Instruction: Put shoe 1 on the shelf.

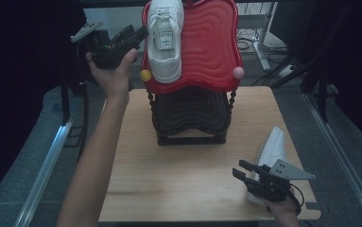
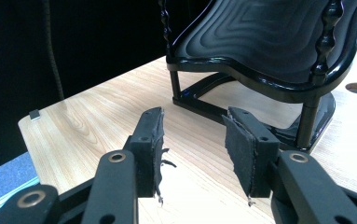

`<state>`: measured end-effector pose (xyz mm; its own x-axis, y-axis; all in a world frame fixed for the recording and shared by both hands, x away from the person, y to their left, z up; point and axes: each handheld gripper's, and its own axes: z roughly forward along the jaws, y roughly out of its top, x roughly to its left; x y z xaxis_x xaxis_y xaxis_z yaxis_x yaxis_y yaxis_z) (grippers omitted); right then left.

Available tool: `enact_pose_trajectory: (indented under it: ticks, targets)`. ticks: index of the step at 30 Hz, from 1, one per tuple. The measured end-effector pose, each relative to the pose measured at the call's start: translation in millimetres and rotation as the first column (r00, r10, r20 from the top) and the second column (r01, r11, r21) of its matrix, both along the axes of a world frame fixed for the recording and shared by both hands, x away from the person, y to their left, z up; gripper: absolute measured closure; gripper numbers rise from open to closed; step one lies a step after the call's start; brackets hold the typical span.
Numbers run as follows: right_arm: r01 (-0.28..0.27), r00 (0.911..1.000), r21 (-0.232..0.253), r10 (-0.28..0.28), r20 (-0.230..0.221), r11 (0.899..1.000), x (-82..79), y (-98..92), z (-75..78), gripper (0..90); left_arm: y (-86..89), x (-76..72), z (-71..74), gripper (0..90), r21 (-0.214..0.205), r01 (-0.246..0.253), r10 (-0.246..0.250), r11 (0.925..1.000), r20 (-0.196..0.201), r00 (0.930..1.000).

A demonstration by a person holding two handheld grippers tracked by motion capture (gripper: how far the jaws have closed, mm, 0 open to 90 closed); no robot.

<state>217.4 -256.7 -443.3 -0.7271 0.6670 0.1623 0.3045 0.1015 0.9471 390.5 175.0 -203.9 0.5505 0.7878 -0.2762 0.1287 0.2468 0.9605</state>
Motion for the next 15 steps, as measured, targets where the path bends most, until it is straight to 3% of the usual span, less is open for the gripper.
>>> enact_pose_trajectory:
  ticks: [8,15]
  targets:
    - [0.000,0.9999,-0.017,0.000,-0.016,1.000,2.0,3.5,-4.7,56.4,23.5,-30.5,-28.4,45.1,0.028,0.071,-0.070,0.9971,-0.026,0.9972]
    - [-0.012,0.9996,-0.033,0.011,-0.028,0.999,3.3,9.5,-8.5,56.2,42.1,-57.4,-60.8,43.7,0.023,0.124,-0.123,0.9920,-0.037,0.9917]
